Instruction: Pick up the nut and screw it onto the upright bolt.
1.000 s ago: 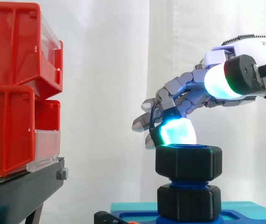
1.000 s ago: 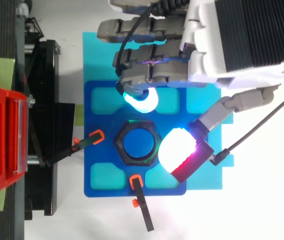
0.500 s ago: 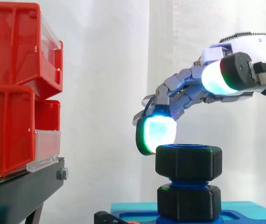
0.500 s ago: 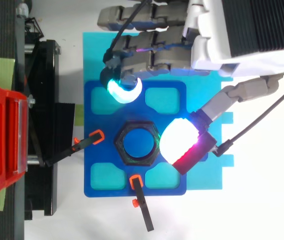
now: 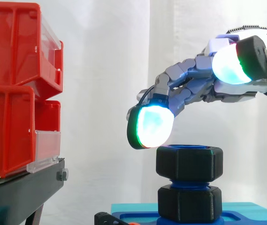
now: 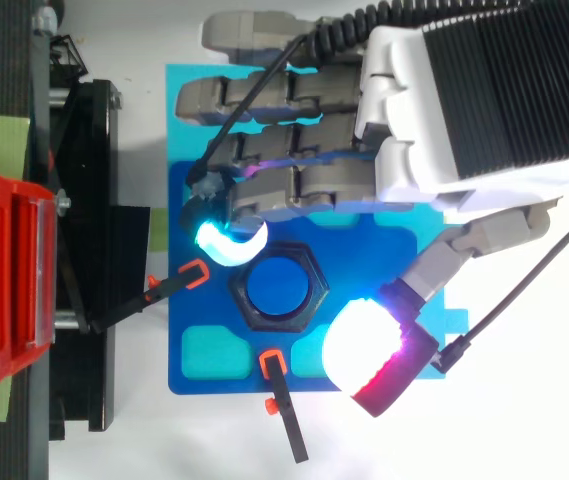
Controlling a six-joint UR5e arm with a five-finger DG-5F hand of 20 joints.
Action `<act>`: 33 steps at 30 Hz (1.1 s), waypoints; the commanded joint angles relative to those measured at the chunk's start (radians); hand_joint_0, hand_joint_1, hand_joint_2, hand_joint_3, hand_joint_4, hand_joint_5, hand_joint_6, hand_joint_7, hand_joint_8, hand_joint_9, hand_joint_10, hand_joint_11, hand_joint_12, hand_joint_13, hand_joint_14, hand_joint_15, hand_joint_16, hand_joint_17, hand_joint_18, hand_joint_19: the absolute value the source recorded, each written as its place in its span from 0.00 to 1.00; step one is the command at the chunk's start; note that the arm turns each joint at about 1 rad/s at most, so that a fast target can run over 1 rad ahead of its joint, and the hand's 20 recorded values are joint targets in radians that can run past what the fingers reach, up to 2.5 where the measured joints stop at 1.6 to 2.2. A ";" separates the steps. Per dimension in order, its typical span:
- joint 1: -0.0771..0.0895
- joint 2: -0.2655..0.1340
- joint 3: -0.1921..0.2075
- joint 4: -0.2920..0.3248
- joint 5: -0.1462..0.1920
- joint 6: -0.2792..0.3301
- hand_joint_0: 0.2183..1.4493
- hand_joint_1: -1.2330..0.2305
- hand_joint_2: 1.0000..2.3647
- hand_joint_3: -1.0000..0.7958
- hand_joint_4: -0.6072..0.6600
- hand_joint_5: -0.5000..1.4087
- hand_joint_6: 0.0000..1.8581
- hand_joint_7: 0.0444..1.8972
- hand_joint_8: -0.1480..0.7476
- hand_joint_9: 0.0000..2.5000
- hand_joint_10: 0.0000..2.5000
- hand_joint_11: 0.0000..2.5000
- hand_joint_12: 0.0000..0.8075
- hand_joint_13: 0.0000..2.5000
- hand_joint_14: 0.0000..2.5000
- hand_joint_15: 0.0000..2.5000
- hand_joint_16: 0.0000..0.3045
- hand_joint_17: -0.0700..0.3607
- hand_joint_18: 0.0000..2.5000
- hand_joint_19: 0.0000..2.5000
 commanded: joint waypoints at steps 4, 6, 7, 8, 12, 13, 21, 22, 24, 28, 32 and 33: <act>0.003 0.001 -0.004 0.002 0.007 0.012 0.21 0.72 0.00 0.28 0.71 0.20 0.27 0.38 0.45 0.23 0.00 0.00 0.39 0.07 0.00 0.00 0.13 0.37 0.00 0.00; 0.003 0.001 -0.004 -0.003 0.007 0.012 0.21 0.72 0.00 0.28 0.71 0.20 0.27 0.39 0.45 0.23 0.00 0.00 0.39 0.07 0.00 0.00 0.13 0.37 0.00 0.00; 0.005 -0.001 -0.004 -0.006 0.007 0.012 0.21 0.72 0.00 0.28 0.71 0.20 0.27 0.40 0.45 0.23 0.00 0.00 0.39 0.07 0.00 0.00 0.13 0.37 0.00 0.00; 0.003 -0.001 -0.004 -0.007 0.007 0.012 0.21 0.72 0.00 0.28 0.71 0.21 0.27 0.41 0.45 0.23 0.00 0.00 0.39 0.07 0.00 0.00 0.13 0.37 0.00 0.00; 0.002 0.001 -0.004 -0.015 0.006 0.012 0.21 0.72 0.00 0.28 0.71 0.21 0.27 0.43 0.45 0.23 0.00 0.00 0.39 0.07 0.00 0.00 0.13 0.37 0.00 0.00; -0.001 0.001 -0.004 -0.017 0.003 0.012 0.21 0.72 0.00 0.28 0.71 0.21 0.27 0.44 0.46 0.24 0.00 0.00 0.39 0.07 0.00 0.00 0.13 0.37 0.00 0.00; -0.007 0.001 -0.004 -0.018 0.001 0.012 0.22 0.72 0.00 0.28 0.69 0.22 0.27 0.57 0.47 0.25 0.00 0.00 0.39 0.08 0.00 0.00 0.12 0.36 0.00 0.00; -0.007 0.001 -0.004 -0.018 0.001 0.012 0.21 0.72 0.00 0.28 0.68 0.22 0.27 0.58 0.47 0.25 0.00 0.00 0.39 0.08 0.00 0.00 0.12 0.36 0.00 0.00; -0.010 0.001 -0.003 -0.018 0.001 0.012 0.22 0.71 0.00 0.28 0.68 0.22 0.27 0.61 0.47 0.25 0.00 0.00 0.39 0.09 0.00 0.00 0.12 0.36 0.00 0.00; -0.016 0.001 -0.004 -0.018 0.000 0.012 0.22 0.71 0.00 0.28 0.66 0.23 0.27 0.71 0.48 0.27 0.00 0.00 0.39 0.09 0.00 0.00 0.12 0.36 0.00 0.00; -0.020 0.001 -0.004 -0.018 -0.002 0.012 0.22 0.70 0.00 0.28 0.64 0.24 0.28 0.76 0.48 0.28 0.00 0.00 0.38 0.11 0.00 0.00 0.12 0.35 0.00 0.00; -0.021 0.001 -0.004 -0.018 -0.002 0.012 0.22 0.70 0.00 0.28 0.64 0.24 0.29 0.75 0.48 0.28 0.00 0.00 0.38 0.11 0.00 0.00 0.12 0.35 0.00 0.00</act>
